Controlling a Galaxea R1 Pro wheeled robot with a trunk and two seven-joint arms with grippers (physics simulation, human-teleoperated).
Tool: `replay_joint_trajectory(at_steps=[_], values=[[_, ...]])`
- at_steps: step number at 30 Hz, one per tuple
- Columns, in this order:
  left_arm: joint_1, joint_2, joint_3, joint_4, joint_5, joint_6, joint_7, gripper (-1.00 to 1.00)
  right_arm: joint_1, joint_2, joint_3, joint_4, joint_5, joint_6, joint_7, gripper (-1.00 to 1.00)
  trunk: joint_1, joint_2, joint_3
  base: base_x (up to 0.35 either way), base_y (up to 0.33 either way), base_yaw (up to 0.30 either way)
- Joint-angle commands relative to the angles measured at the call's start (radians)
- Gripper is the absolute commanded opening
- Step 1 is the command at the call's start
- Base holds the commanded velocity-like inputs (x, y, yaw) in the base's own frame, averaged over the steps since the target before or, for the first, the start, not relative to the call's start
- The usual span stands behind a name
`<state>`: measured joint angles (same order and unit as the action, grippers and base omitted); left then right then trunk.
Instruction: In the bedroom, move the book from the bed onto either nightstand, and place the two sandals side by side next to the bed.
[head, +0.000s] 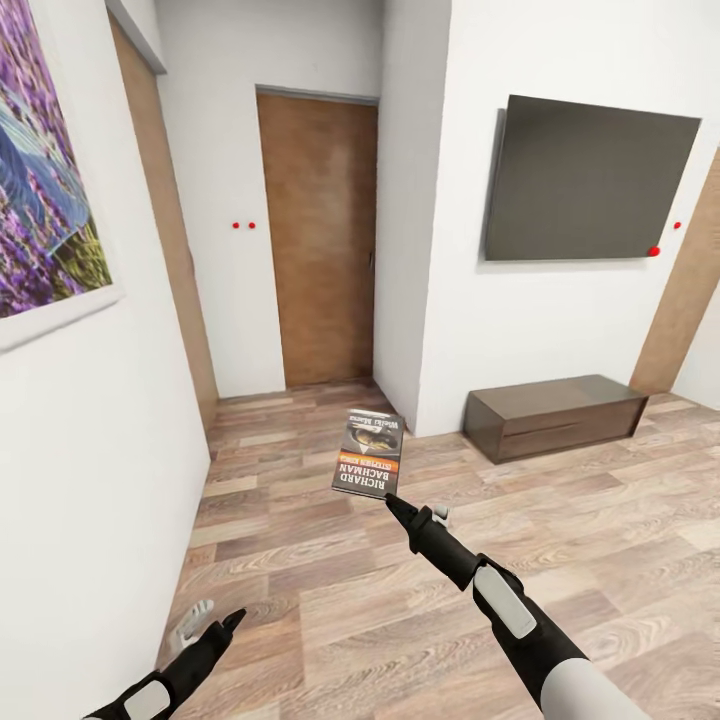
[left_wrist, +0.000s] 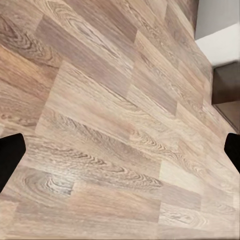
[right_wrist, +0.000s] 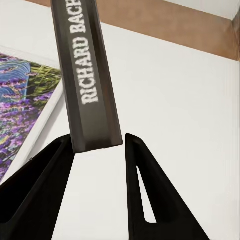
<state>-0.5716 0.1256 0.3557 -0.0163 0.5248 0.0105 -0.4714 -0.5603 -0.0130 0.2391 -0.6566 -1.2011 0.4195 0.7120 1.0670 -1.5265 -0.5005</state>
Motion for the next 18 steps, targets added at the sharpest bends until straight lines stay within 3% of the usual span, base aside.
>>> replay_joint_trajectory(at_steps=[1,18], values=[[-0.001,0.000,0.008,0.001,-0.003,0.001,-0.004,1.00,-0.001,-0.001,0.003,0.000,-0.014,0.007,0.000,-1.00,0.000,-0.001,-0.001,0.143,0.000,-0.184],[-0.001,0.000,0.008,0.001,-0.003,0.002,-0.004,1.00,-0.001,-0.001,0.003,0.000,-0.015,0.007,0.000,-1.00,0.000,-0.001,-0.001,0.143,0.000,-0.180]])
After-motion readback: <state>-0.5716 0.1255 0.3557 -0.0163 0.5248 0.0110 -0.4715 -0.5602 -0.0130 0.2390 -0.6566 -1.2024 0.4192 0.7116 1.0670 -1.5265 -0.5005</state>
